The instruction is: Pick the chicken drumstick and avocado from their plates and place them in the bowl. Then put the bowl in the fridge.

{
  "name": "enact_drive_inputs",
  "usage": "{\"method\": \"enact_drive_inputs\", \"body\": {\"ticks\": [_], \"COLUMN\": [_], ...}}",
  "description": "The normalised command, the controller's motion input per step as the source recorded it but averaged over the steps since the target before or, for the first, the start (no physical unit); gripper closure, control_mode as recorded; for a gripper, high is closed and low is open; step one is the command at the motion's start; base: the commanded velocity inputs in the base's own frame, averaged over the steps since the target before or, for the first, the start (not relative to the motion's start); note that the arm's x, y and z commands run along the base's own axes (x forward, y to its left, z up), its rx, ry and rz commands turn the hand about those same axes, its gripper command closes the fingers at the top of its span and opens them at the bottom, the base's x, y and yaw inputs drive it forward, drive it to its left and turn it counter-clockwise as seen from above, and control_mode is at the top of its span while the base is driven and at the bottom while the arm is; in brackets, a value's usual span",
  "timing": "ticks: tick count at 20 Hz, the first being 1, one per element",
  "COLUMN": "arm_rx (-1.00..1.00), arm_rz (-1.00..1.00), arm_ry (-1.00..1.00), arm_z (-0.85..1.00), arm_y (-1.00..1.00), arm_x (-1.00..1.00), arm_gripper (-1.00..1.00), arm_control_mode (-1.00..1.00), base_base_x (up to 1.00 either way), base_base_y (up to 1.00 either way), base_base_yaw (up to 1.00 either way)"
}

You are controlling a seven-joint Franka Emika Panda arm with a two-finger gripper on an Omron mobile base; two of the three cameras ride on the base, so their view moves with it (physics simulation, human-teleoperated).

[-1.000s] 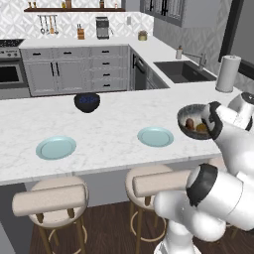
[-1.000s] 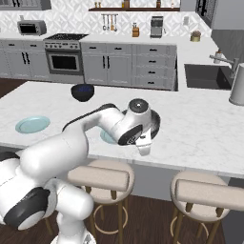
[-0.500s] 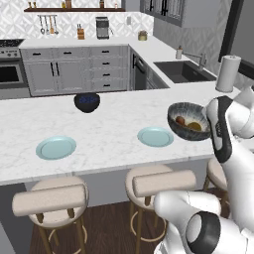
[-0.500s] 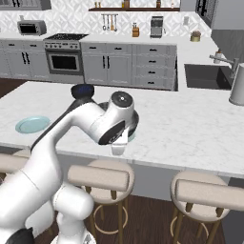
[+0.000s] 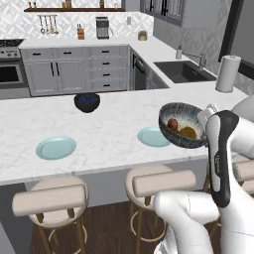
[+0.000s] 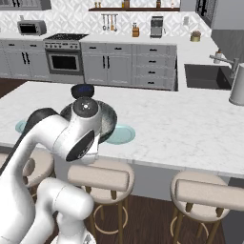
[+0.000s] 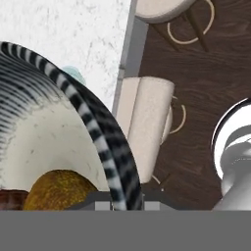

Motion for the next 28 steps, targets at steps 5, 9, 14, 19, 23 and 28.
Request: {"method": "enact_drive_inputs", "body": {"ticks": [5,9,14,19,23,28], "arm_rx": [-0.11,0.00,0.00,0.00,0.00,0.00], "arm_rz": [0.00,0.00,0.00,0.00,0.00,0.00], "arm_ry": [0.00,0.00,0.00,0.00,0.00,0.00], "arm_z": [0.57,0.00,0.00,0.00,0.00,0.00], "arm_y": [0.67,0.00,0.00,0.00,0.00,0.00], "arm_x": [-0.87,0.00,0.00,0.00,0.00,0.00], "arm_gripper": [1.00,1.00,1.00,1.00,1.00,1.00], "arm_control_mode": [-1.00,1.00,1.00,1.00,1.00,1.00], "base_base_x": [0.00,-0.81,-0.91,-0.45,-0.09,0.17], "base_base_y": [0.00,0.67,0.99,1.00,1.00,1.00], "base_base_yaw": [0.00,0.02,0.26,0.42,0.44,0.45]}}
